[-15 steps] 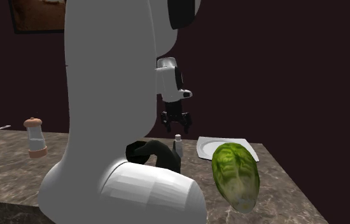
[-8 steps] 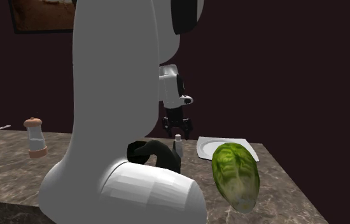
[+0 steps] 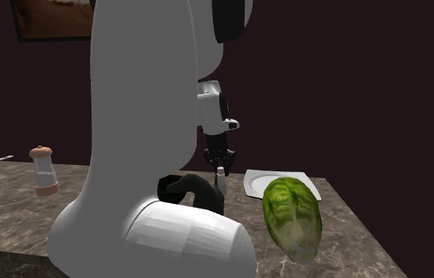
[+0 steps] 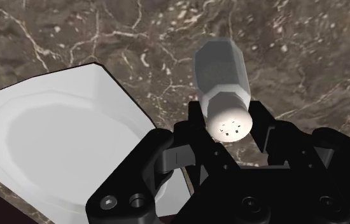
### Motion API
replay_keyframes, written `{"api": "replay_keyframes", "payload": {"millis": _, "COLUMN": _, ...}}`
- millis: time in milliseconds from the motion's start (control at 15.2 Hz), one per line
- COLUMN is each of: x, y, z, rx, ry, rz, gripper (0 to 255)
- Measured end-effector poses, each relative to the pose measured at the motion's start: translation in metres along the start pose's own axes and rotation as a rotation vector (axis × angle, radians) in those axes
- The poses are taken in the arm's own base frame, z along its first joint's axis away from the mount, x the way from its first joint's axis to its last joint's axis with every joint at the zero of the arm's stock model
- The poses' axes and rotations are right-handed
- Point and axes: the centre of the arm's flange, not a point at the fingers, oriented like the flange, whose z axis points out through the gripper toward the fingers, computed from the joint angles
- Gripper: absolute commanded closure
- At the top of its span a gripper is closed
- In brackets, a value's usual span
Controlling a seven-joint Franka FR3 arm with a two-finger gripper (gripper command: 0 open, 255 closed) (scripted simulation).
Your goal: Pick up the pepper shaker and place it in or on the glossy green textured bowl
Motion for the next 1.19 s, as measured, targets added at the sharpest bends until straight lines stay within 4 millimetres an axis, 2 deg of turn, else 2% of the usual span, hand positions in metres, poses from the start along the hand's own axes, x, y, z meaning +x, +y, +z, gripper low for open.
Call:
{"api": "replay_keyframes", "payload": {"millis": 528, "x": 0.000, "y": 0.000, "z": -0.003, "rx": 0.000, "ry": 0.000, "rz": 0.000, "gripper": 255}}
{"api": "replay_keyframes", "payload": {"millis": 1188, "x": 0.008, "y": 0.004, "z": -0.052, "rx": 0.000, "ry": 0.000, "rz": 0.000, "gripper": 255}}
